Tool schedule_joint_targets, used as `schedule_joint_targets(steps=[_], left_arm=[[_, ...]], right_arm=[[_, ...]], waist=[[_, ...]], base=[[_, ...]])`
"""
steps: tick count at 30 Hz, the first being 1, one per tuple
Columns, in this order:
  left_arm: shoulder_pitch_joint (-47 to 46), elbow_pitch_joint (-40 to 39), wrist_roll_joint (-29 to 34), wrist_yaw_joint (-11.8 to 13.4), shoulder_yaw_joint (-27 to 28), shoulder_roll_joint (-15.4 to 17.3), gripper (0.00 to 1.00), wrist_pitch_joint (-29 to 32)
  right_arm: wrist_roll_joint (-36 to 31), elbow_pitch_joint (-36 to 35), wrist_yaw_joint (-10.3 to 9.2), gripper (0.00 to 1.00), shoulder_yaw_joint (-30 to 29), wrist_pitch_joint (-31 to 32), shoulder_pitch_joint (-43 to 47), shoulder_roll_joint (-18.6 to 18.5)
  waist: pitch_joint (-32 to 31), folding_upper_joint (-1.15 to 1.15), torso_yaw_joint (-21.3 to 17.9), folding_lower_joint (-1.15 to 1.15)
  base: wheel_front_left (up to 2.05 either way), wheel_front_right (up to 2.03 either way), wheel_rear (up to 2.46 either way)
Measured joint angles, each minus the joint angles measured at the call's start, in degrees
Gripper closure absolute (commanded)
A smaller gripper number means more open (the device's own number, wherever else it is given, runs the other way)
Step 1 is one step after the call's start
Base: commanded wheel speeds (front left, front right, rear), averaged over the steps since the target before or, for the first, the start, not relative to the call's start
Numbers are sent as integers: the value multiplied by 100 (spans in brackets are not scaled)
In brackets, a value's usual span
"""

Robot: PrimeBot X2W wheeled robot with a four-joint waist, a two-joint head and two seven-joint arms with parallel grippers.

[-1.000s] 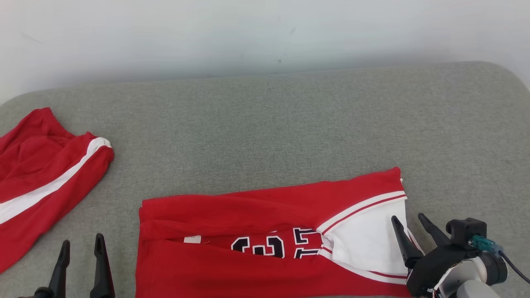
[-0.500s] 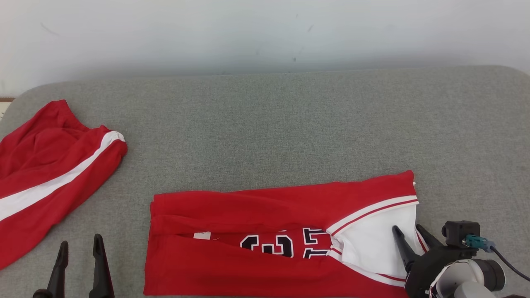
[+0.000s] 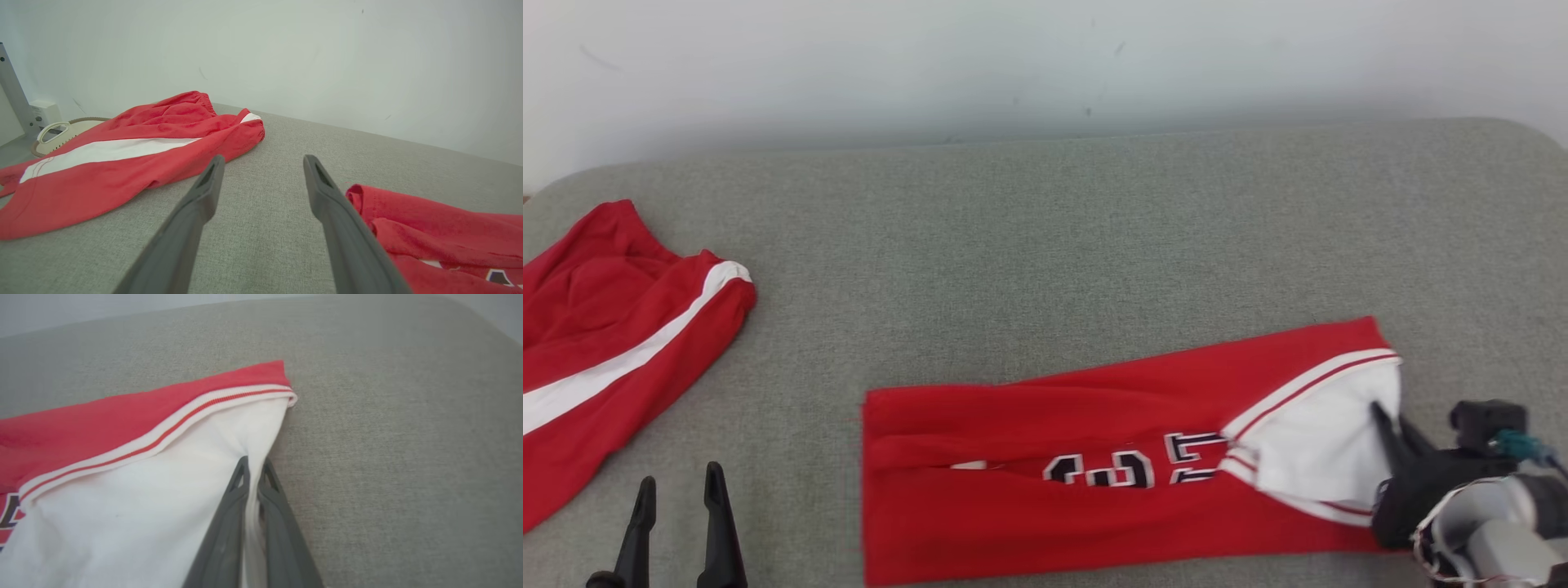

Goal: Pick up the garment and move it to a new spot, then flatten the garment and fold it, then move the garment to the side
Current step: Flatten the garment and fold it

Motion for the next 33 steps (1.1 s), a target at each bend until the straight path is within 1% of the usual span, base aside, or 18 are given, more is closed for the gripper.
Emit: schedule_joint_targets(steps=[7,10,14,17,20,25,29,33], left_arm=[[15,-3,-16,41,16,-1,0,0],[40,8,-26,40,32,-1,0,0],[49,18,-43,40,26,-2,0,0],[76,25,-53,43,27,-1,0,0],[89,24,-70,53,-7,-1,0,0],[116,20,-94,79,-33,-1,0,0],[119,9,-94,97,-70,-2,0,0],[133,2,-96,100,-110,-2,0,0]], right_arm=[[-223,77,0,100,-521,-65,-203,-376],[-238,-16,-1,100,-579,-10,-211,-421],[-138,-212,-1,100,-571,69,-195,-391],[99,-526,-1,100,-391,177,-139,-352],[514,-973,-1,100,-192,225,-46,-327],[1035,-1762,-1,100,196,476,134,-420],[1617,-2404,-2,100,524,694,340,-421],[1847,-2825,-2,100,818,768,426,-421]], waist=[[-41,0,-145,0],[-76,0,-207,0],[-114,0,-264,0],[-150,0,-316,0],[-182,0,-350,0],[-245,0,-372,0],[-295,0,-343,0],[-328,0,-290,0]], base=[[0,0,0],[0,0,0],[0,0,0],[0,0,0],[0,0,0],[0,0,0],[0,0,0],[0,0,0]])
